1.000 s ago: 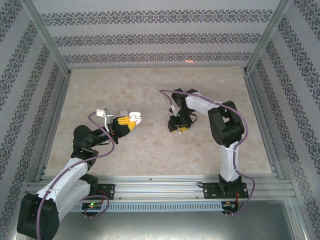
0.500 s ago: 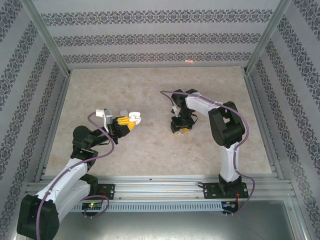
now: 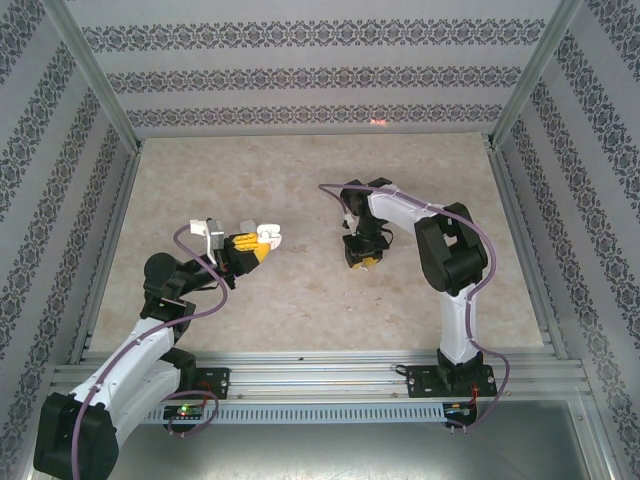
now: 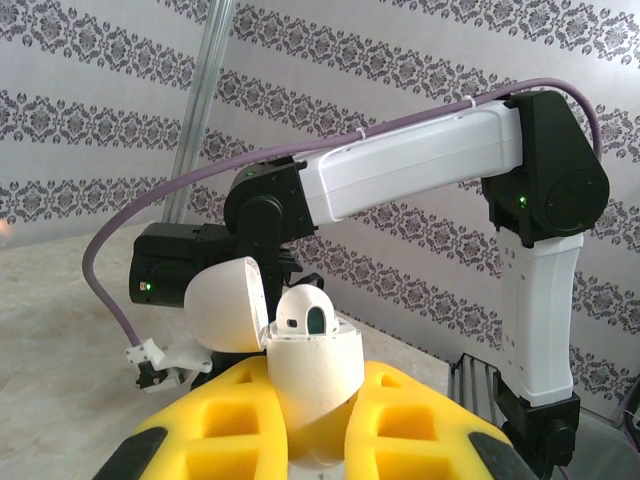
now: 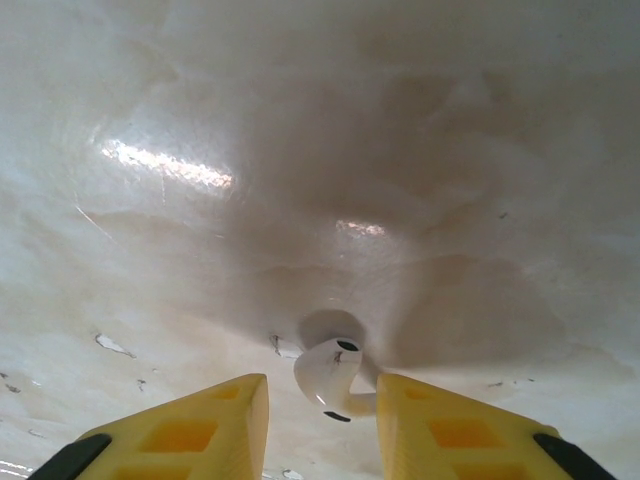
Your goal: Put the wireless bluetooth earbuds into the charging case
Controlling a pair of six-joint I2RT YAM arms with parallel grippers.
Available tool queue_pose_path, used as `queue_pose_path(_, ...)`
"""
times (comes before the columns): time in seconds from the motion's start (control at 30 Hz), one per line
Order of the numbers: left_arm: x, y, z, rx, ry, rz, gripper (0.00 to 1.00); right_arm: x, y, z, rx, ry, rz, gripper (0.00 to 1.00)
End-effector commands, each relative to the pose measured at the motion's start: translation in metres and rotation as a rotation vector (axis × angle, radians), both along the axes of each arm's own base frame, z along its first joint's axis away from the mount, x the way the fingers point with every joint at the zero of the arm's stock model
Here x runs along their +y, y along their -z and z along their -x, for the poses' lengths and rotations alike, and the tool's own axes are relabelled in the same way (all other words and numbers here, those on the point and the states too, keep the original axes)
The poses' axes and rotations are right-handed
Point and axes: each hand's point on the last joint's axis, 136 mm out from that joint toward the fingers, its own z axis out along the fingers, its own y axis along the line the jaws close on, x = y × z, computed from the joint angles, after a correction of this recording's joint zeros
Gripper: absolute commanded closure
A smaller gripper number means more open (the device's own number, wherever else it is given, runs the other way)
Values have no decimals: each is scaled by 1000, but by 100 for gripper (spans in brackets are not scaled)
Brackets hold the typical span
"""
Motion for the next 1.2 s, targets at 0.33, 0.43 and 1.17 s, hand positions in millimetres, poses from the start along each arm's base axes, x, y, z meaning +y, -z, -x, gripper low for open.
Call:
queue_pose_path(0.33, -1, -3, 7, -10, 11, 3, 100, -10, 12, 9, 64, -11, 104, 71)
queue_pose_path(0.43, 0, -3, 9, -9, 12, 3, 100, -9, 10, 6, 60, -7, 113, 65)
queue_pose_path(1.17, 0, 3, 8, 8, 5, -9, 100, -6, 19, 8, 79, -5, 131, 73)
